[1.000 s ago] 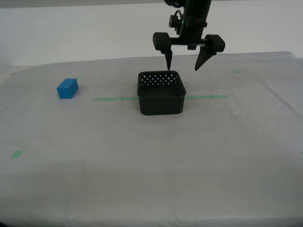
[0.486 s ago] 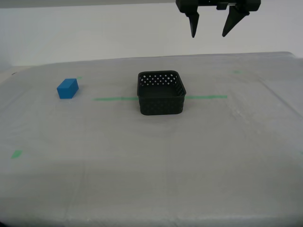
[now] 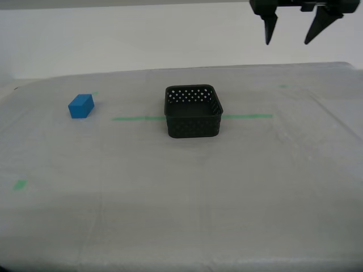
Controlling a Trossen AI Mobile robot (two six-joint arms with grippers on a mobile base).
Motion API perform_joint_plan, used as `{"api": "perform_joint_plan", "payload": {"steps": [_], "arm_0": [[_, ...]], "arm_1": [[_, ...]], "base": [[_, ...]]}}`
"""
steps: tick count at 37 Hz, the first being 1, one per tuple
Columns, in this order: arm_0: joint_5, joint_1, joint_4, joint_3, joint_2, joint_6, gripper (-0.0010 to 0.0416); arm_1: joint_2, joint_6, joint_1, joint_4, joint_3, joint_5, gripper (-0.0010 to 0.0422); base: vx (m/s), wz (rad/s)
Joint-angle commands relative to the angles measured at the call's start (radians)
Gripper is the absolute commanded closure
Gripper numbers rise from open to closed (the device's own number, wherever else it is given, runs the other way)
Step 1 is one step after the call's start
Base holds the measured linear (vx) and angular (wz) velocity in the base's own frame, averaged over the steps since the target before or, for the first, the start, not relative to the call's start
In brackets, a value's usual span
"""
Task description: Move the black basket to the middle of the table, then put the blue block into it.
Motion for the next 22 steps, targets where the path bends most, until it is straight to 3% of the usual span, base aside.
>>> {"api": "perform_joint_plan", "payload": {"steps": [1, 8, 15, 22], "arm_0": [[-0.013, -0.047, 0.058, -0.1, -0.066, -0.014, 0.0005], [-0.066, -0.154, 0.164, -0.281, -0.158, -0.043, 0.0005], [-0.068, -0.22, 0.28, -0.426, -0.213, -0.056, 0.0006], [-0.068, -0.245, 0.374, -0.489, -0.188, -0.078, 0.0005]], "arm_1": [[0.0, 0.001, 0.0, 0.006, 0.0, -0.001, 0.0412], [0.0, 0.001, 0.0, 0.006, 0.001, -0.001, 0.0412], [0.0, 0.001, 0.0, 0.006, 0.0, -0.001, 0.0412], [0.0, 0.001, 0.0, 0.006, 0.0, -0.001, 0.0412]], "base": [[0.0, 0.0], [0.0, 0.0], [0.0, 0.0], [0.0, 0.0]]}}
